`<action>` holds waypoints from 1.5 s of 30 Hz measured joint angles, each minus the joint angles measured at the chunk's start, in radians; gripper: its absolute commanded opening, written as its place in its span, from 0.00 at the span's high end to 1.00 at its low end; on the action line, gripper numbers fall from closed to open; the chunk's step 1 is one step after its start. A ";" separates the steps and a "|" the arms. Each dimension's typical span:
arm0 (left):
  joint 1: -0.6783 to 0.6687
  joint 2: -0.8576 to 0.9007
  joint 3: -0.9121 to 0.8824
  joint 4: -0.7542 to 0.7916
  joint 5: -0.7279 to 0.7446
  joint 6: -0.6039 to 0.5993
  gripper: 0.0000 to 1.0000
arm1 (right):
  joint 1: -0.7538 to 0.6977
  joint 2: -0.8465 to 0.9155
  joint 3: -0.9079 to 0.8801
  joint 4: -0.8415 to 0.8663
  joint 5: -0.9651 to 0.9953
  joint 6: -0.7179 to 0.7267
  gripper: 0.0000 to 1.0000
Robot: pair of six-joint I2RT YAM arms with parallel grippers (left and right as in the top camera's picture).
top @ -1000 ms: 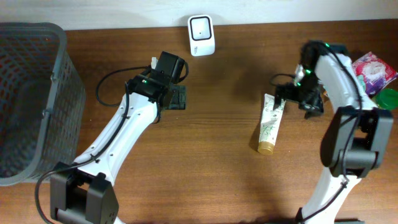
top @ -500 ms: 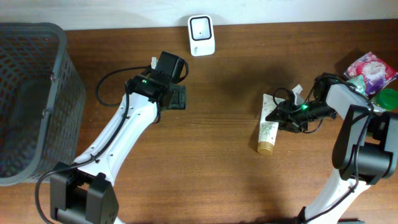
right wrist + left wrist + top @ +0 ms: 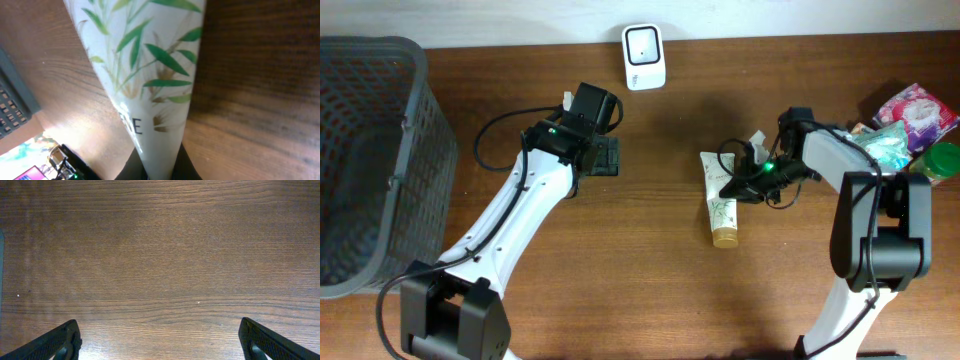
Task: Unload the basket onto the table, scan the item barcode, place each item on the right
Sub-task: 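Lift the Pantene tube up to the scanner window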
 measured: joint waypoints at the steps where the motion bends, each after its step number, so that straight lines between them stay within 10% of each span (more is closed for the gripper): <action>1: 0.000 0.000 0.000 -0.001 0.000 0.000 0.01 | 0.008 0.002 0.032 -0.041 0.028 0.007 0.96; 8: 0.000 0.000 0.000 0.000 0.000 0.000 0.01 | 0.012 0.025 0.276 0.006 -0.050 0.031 0.96; 13: 0.000 0.000 0.000 -0.001 0.000 0.000 0.01 | 0.031 0.032 0.301 0.524 -0.203 0.280 0.96; 19: 0.000 0.000 0.000 0.001 0.000 0.000 0.01 | 0.194 0.049 0.302 1.018 0.064 0.735 0.96; 27: 0.000 0.000 0.000 0.000 0.000 0.000 0.01 | 0.271 0.219 0.306 1.397 0.378 0.943 0.96; 45: 0.000 0.000 0.000 0.000 0.000 0.000 0.01 | 0.353 0.358 0.515 1.368 0.505 1.118 0.96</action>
